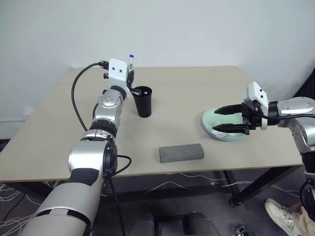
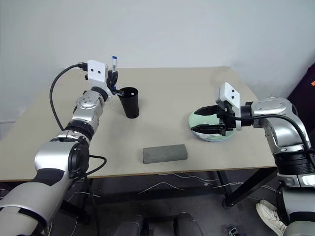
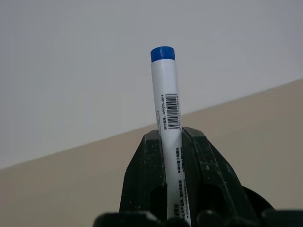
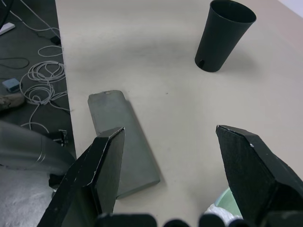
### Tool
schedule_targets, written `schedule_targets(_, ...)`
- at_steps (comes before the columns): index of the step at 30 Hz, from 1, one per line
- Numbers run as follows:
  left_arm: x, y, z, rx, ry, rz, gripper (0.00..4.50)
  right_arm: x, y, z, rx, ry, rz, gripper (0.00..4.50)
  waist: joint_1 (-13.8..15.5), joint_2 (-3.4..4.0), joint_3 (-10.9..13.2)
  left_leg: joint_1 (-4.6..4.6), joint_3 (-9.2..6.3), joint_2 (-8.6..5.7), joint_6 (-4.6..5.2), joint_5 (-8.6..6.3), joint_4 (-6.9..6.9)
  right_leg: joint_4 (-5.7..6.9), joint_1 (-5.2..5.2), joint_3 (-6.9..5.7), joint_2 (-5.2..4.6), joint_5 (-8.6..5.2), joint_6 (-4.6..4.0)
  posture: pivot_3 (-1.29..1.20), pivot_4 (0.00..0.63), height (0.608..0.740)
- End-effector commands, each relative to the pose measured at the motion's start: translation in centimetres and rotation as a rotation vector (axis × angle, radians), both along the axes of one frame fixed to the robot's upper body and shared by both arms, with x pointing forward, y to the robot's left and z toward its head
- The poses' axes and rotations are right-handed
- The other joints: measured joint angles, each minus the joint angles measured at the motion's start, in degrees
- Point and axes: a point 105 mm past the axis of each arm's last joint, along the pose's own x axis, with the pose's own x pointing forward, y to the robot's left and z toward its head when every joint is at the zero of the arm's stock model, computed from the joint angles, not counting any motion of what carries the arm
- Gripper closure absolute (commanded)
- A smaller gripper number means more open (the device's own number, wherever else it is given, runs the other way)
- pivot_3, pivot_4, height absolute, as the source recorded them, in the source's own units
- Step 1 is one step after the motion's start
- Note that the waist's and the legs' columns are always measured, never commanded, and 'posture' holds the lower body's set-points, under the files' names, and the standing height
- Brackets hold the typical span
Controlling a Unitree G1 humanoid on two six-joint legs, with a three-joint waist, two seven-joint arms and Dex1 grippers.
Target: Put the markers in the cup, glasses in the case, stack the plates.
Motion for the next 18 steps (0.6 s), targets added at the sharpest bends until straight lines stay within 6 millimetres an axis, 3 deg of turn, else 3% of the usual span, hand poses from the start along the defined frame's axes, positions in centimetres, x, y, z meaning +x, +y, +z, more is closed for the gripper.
schedule_targets(1,0.0,-1.0,2.7,0.004,-0.085,-0.033,4.39,-0.3,0.0,1.5,0.034,-0.051,0.008,1.16,0.00,0.00,0.00,0.00,0.00,0.00,0.00,0.00,0.00,0.00,0.00,0.00,0.00,0.00,0.00,0.00,0.000,0.740)
schedule_targets(10,0.1,-2.6,2.9,0.030,-0.090,-0.075,4.39,-0.7,-0.1,1.5,0.035,-0.045,0.001,1.16,-0.01,0.00,0.00,0.00,0.00,0.00,0.00,0.00,0.00,0.00,0.00,0.00,0.00,0.00,0.00,0.00,0.000,0.740)
schedule_targets(18,0.1,-2.8,2.4,0.063,-0.082,-0.074,4.39,-1.1,-0.5,1.5,0.037,-0.039,-0.016,1.16,0.01,0.00,0.00,0.00,0.00,0.00,0.00,0.00,0.00,0.00,0.00,0.00,0.00,0.00,0.00,0.00,0.000,0.740)
